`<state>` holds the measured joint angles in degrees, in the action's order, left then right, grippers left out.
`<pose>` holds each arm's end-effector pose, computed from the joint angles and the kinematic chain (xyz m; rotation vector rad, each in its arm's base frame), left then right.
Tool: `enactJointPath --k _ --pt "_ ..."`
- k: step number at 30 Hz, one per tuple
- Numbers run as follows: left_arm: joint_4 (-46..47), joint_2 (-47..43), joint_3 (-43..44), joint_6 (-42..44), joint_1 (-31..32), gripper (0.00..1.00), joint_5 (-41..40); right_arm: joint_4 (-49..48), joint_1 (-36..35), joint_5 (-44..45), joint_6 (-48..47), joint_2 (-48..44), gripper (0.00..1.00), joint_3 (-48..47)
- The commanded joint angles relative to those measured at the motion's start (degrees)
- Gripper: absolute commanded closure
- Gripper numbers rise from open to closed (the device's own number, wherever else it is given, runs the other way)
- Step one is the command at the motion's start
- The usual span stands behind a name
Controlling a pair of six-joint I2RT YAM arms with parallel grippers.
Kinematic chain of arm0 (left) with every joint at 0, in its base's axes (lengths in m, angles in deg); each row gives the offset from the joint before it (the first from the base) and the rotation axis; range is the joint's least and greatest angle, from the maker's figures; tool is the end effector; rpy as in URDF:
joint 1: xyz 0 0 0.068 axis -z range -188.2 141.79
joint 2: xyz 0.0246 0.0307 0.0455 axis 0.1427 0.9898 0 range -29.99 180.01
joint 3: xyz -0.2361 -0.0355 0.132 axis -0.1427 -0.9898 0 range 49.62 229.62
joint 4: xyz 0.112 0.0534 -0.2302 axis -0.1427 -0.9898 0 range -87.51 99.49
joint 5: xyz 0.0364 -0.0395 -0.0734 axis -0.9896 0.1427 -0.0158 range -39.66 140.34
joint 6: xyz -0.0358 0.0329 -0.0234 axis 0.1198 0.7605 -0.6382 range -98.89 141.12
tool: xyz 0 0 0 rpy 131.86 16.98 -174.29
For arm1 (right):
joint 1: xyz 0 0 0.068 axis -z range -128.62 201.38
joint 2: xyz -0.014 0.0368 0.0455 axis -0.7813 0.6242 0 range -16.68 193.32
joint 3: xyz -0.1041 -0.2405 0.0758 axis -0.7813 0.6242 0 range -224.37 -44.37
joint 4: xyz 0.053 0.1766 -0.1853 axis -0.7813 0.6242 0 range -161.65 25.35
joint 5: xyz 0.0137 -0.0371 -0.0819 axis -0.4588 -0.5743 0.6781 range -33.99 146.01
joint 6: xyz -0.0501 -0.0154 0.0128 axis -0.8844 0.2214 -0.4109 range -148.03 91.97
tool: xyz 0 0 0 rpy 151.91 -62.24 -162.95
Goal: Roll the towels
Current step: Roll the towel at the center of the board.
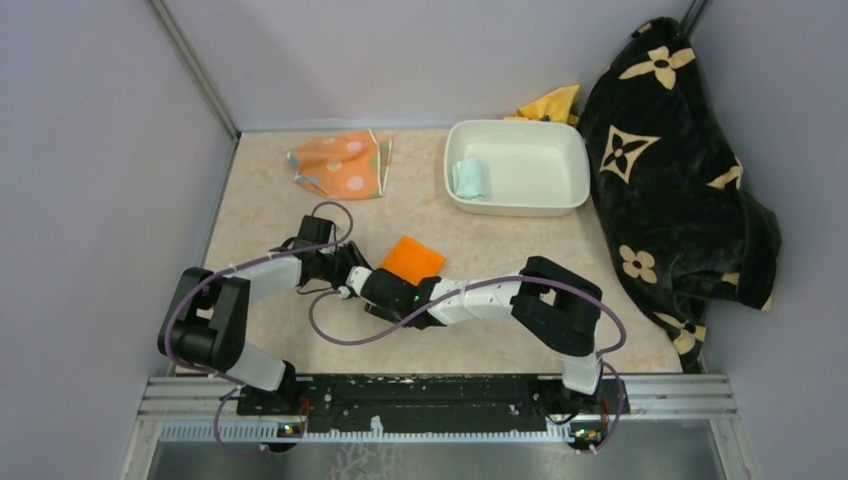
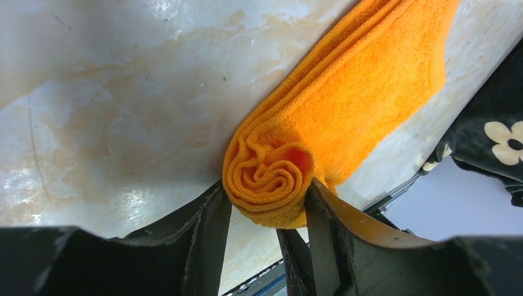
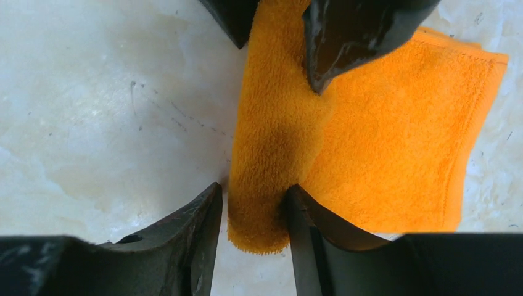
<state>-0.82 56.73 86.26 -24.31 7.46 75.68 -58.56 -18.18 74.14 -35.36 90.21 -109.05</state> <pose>0.2469 -0.0851 0.1353 -0.5537 2.7263 -0.9109 0.1430 0.3521 0.1573 -1.4366 2.0073 0.0612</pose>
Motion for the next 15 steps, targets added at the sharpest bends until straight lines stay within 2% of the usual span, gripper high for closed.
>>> enactJointPath --k 1,4,6,11,15 --pt "-4.01 2.28 -1.59 3.56 0.23 0.44 -7.61 1.96 1.89 -5.87 2.26 5.06 0.61 -0.97" --pt "-4.68 0.54 -1.2 3.88 0.12 0.43 -7.65 3.51 3.65 -10.88 3.59 5.03 0.73 -1.03" --pt "-6.16 -1.81 -0.42 4.45 -0.29 0.4 -8.05 3.52 6.13 -18.08 5.55 3.63 0.81 -0.62" --pt "-10.95 -12.63 1.78 6.6 -1.68 0.32 -13.01 2.15 13.34 -44.91 12.14 1.97 0.97 -1.0" --pt "-14.98 -17.57 2.55 7.44 -2.12 0.3 -14.22 -2.3 18.29 -62.09 19.48 4.17 1.0 -1.89"
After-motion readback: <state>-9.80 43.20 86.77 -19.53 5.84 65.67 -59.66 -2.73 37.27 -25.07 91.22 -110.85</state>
